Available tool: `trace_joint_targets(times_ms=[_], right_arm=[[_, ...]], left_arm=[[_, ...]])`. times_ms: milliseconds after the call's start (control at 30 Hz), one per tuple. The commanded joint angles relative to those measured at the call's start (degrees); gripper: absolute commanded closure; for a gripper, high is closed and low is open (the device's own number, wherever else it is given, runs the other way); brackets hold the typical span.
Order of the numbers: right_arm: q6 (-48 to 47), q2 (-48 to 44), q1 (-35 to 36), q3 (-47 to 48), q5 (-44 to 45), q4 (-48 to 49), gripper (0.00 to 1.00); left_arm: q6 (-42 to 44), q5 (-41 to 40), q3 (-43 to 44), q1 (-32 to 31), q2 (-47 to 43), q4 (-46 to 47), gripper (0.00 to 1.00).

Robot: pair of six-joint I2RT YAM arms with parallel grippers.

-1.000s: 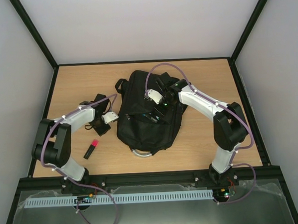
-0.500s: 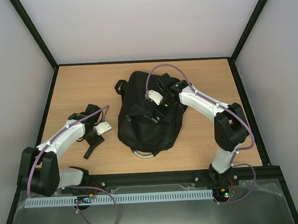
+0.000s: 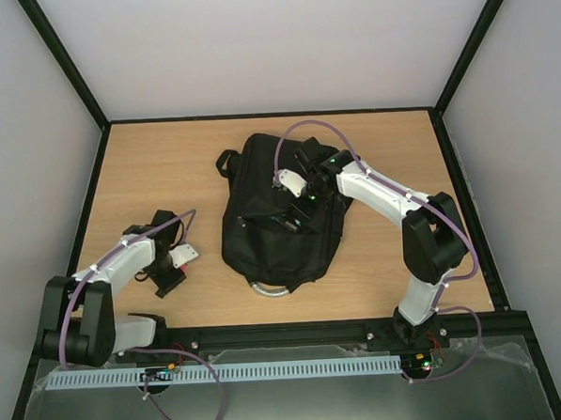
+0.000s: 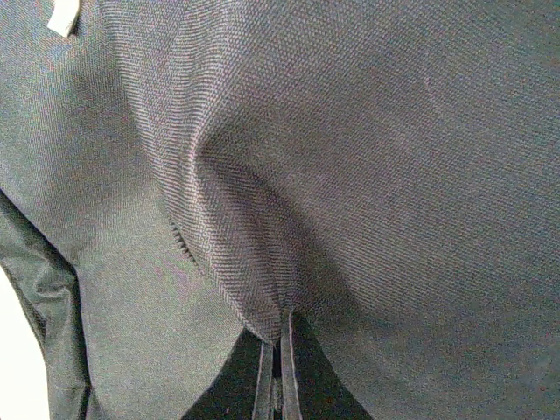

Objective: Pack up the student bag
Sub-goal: Pick up the stationery from the center of the board, then place the stationery in the student bag.

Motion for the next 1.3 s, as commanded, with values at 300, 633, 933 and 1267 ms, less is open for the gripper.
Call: trace_joint_targets(times_ms=[300, 633, 933, 1267], right_arm=[[0.49, 0.04, 0.74, 0.47, -2.59, -4.60, 0.99], [1.53, -0.06, 0.78, 4.31, -1.89, -4.70, 0.99], [2.28, 2.24, 0.78, 10.08, -2.67, -5.28, 0.99], [2.38, 1.17, 0.78, 10.31, -2.68, -5.83, 0.99]], left_arm=[[1.84, 1.13, -0.03, 0.93, 1.37, -1.73, 0.66], [4.56, 15.33, 14.67, -0.30, -2.54, -15.25, 0.73], [-1.61, 33.33, 27.41, -14.61, 1.08, -16.45, 0.75], [-6.37, 36.62, 29.99, -21.64, 11.40, -4.90, 0.79]])
